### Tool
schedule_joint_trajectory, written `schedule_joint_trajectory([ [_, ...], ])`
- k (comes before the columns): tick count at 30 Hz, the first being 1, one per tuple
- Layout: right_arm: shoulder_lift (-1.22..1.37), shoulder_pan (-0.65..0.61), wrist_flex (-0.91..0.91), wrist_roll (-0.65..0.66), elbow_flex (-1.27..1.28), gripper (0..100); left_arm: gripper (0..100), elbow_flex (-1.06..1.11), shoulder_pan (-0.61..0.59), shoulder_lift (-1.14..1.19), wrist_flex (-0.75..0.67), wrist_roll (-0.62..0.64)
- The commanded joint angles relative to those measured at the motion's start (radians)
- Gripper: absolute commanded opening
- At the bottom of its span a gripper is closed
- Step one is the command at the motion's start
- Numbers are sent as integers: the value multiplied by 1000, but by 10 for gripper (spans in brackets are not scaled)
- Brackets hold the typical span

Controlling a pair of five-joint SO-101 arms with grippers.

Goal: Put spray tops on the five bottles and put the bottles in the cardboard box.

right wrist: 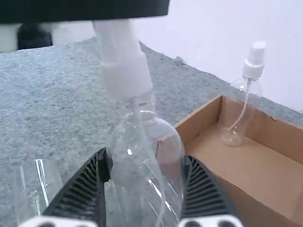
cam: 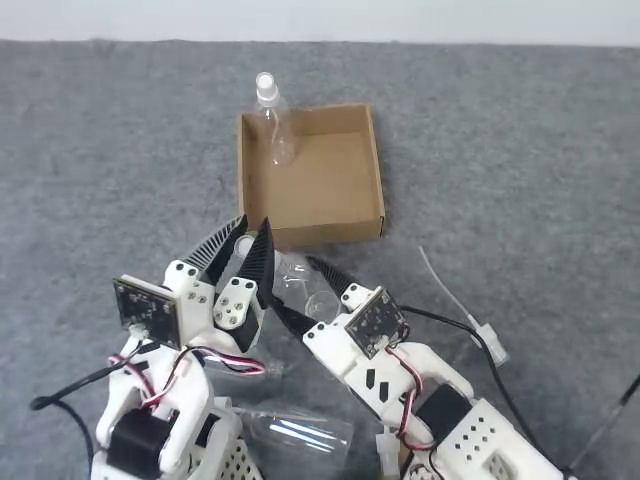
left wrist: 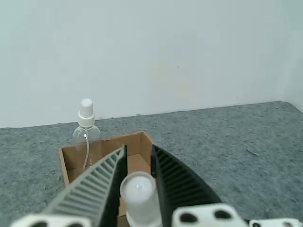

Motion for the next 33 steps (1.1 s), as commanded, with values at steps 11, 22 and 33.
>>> schedule_joint_trajectory([
  [11, -33, -8, 2, -2, 9, 7, 62, 16, 87, -23, -41, -44],
  [22, -33, -5, 4, -2, 8, 7, 87, 41, 86, -23, -63, -44],
  [33, -33, -2, 4, -2, 11, 7, 160, -27, 86, -23, 17, -43],
])
